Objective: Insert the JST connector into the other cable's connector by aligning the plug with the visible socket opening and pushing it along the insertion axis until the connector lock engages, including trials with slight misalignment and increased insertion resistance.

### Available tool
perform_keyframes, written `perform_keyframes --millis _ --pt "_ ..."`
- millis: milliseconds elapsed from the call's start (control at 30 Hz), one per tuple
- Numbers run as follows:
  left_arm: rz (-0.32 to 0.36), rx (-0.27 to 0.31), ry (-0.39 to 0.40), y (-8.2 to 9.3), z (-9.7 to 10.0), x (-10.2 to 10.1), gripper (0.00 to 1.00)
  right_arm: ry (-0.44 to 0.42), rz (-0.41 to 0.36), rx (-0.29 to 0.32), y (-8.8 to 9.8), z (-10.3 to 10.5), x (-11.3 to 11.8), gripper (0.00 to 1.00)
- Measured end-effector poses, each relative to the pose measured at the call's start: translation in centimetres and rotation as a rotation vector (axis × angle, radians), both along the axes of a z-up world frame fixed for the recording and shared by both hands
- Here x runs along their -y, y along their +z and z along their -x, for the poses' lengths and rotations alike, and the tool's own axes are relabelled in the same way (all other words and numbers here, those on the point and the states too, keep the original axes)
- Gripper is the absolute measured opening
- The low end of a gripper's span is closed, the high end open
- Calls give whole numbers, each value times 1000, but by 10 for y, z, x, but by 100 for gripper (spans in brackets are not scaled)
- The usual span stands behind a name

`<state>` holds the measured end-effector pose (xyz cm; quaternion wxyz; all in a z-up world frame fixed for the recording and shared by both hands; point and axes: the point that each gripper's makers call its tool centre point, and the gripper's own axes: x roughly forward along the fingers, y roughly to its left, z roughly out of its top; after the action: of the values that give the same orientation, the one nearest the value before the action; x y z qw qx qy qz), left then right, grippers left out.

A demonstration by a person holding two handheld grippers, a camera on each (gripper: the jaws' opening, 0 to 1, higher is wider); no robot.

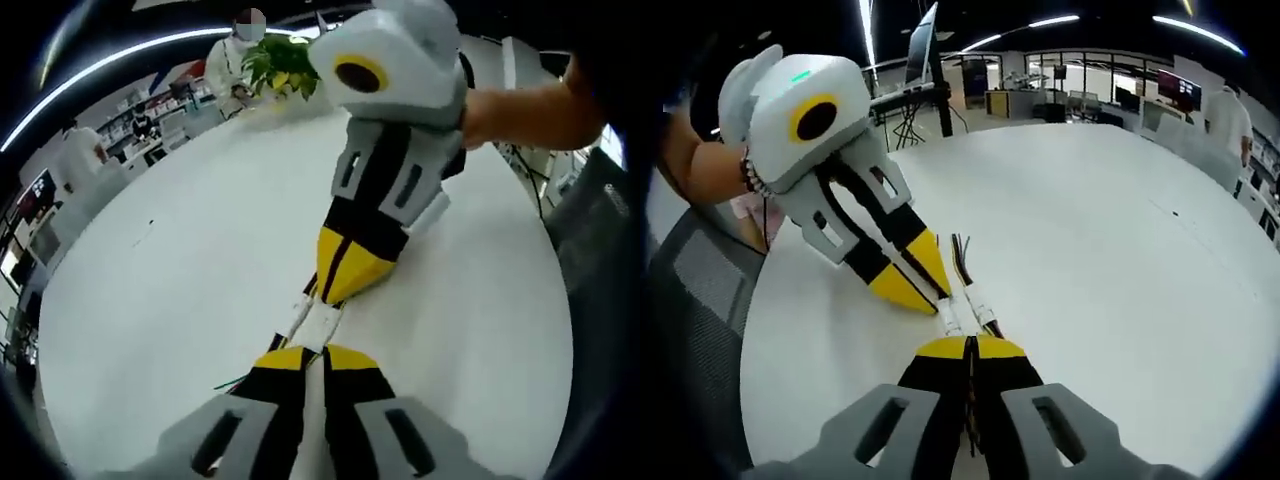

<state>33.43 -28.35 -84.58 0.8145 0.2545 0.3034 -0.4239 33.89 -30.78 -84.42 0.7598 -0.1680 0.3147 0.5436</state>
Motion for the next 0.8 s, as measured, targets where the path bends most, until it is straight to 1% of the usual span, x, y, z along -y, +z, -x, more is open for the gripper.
perform_keyframes --millis 33,133,200,267,333,367,400,433,467,500,533,567,600,633,667,700,733,767,800 --pt "1 0 1 1 0 -1 0 -5 -14 0 5 -1 1 0" --pt "31 -12 16 6 1 -2 1 -22 -39 7 16 -2 4 0" --pt "40 -16 26 8 1 -3 6 -35 -44 23 22 -4 7 0" --pt "42 -18 34 12 3 -3 9 -55 -50 23 28 -3 10 0" --pt "66 -14 50 20 5 -4 12 -69 -53 31 35 1 13 0" --pt "114 -19 81 27 6 -2 13 -71 -52 38 39 2 13 2" --pt "128 -24 89 29 6 -2 14 -83 -55 53 44 5 15 7" --pt "174 -47 106 36 10 -1 15 -98 -58 60 47 6 15 11" --pt "201 -59 118 40 11 0 18 -137 -67 62 52 6 17 14" --pt "225 -76 135 44 12 0 21 -158 -69 60 53 6 18 14" --pt "256 -85 161 49 13 0 24 -204 -79 81 61 5 20 12" --pt "282 -74 178 56 12 0 26 -214 -82 91 65 6 20 12" --pt "304 -63 191 62 12 0 28 -233 -94 110 73 6 20 14" --pt "331 -54 205 70 12 0 31 -240 -105 113 78 8 19 17" --pt "380 -55 224 80 13 0 36 -242 -115 114 82 11 19 20" --pt "412 -67 239 85 15 0 43 -250 -126 127 87 12 20 23" --pt "448 -78 266 91 17 -2 53 -259 -124 135 89 11 22 26" --pt "459 -66 283 95 18 -6 58 -267 -123 141 92 13 25 29" --pt "454 -53 279 98 22 -11 58 -267 -125 142 93 14 26 31"
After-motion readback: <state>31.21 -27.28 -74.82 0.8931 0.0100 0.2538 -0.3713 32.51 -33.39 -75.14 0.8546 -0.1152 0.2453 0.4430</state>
